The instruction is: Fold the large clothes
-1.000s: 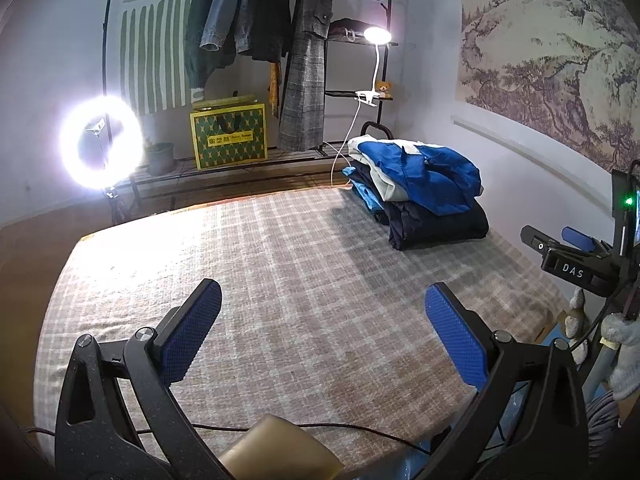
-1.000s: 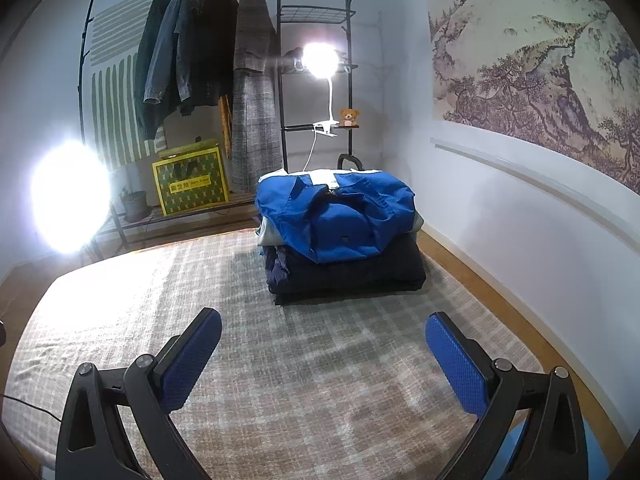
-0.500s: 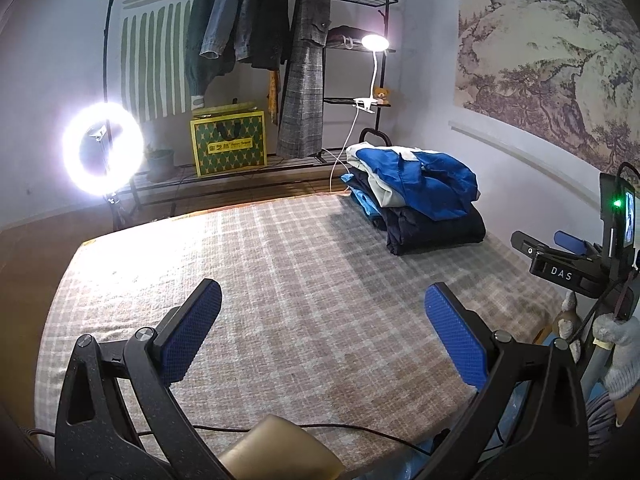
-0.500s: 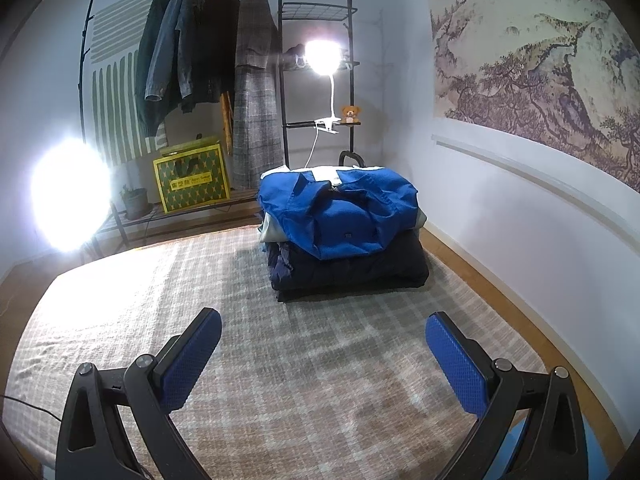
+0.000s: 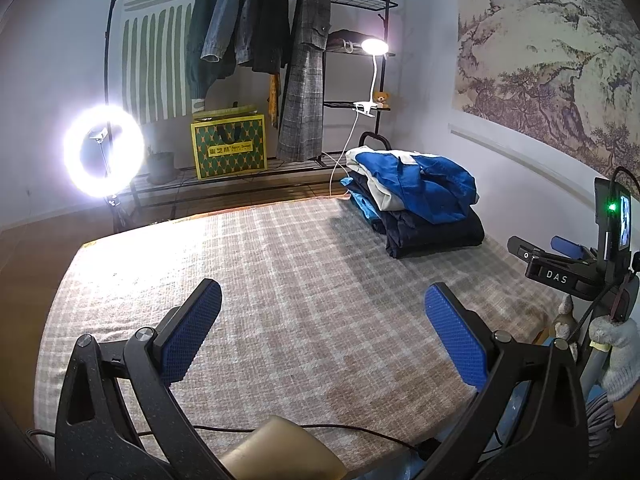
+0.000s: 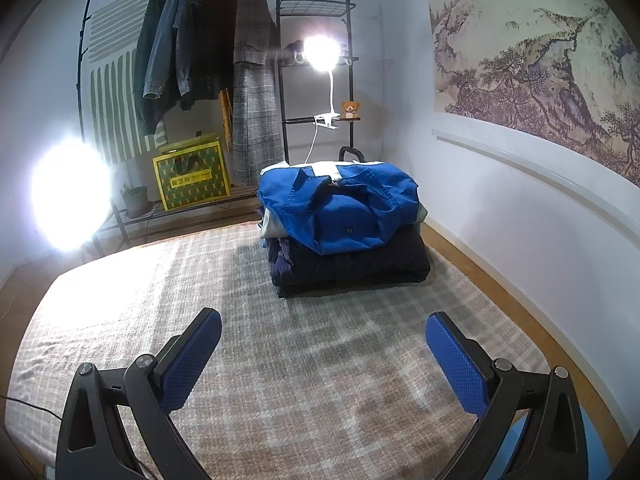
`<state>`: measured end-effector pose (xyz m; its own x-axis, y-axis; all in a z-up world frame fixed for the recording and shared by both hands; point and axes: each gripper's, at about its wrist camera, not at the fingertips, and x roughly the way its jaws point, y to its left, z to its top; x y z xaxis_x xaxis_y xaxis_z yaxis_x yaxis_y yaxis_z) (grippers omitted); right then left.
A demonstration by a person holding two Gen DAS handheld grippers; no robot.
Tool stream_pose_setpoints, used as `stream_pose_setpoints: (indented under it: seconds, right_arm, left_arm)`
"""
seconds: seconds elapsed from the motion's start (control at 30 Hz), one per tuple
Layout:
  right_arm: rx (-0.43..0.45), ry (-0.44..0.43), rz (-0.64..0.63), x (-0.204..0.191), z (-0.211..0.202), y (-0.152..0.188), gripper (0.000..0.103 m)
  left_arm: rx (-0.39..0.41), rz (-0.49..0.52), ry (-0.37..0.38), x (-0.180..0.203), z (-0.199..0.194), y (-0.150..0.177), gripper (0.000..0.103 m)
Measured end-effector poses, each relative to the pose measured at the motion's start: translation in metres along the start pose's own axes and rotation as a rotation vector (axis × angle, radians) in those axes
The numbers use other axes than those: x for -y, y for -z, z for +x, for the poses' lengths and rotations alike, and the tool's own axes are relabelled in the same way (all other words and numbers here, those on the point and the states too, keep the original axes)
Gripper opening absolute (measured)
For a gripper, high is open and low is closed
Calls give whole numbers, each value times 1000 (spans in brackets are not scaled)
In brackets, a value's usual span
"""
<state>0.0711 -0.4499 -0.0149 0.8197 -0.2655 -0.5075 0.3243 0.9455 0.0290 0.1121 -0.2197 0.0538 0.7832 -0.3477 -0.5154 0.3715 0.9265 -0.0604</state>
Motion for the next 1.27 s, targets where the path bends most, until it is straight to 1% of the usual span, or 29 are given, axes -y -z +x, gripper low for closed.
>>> stream_pose_setpoints:
  seconds: [0.6, 0.83, 1.0, 1.27]
  right_arm:
    - [-1, 2, 1, -2, 0, 2, 103]
    - [-1, 3, 2, -1, -1, 2, 103]
    - [-1, 2, 2, -1, 0, 2, 103]
    - [1, 7, 0, -2, -2, 4, 103]
  left_arm:
    - [5, -1, -4, 2, -1, 1, 103]
    - [15, 6, -5, 4, -4, -4, 103]
    - [20, 12, 8, 7, -7, -6, 103]
    - [17, -3, -12, 7, -4, -5, 103]
